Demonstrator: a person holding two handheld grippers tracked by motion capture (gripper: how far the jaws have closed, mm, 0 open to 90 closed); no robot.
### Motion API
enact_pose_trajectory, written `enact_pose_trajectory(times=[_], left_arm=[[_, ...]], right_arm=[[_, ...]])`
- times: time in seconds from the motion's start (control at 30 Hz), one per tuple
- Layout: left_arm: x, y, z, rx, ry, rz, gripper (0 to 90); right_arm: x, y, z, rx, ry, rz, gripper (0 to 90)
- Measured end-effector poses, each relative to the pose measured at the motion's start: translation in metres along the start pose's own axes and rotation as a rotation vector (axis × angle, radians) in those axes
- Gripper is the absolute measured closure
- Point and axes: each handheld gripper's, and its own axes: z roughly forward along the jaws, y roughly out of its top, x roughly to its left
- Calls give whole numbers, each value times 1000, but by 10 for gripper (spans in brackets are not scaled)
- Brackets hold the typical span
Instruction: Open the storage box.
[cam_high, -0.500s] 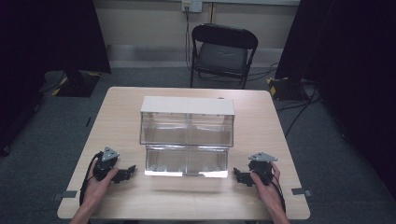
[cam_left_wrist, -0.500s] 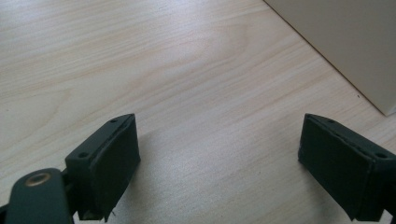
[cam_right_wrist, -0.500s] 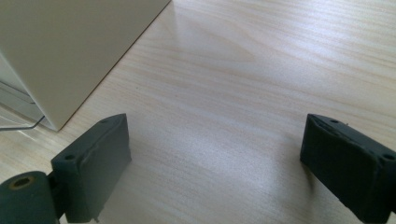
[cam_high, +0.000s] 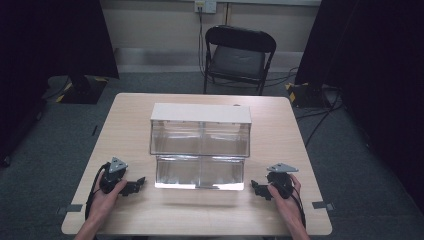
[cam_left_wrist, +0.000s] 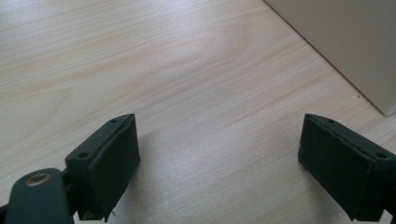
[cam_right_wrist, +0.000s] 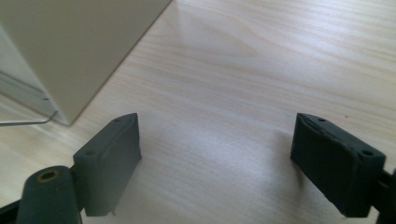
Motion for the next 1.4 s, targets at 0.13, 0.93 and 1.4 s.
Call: enact_pose_trajectory(times=[0.13,0.93,1.4], left_arm=[[0,0,0,0,1,-1,119],[0,0,0,0,1,-1,119],[0,0,0,0,1,-1,119]], right_arm=[[1,1,-5,-8,18,13,143],[24,5,-46,-90,186,-33,146],[44,5,-46,-90,261,-76,149]])
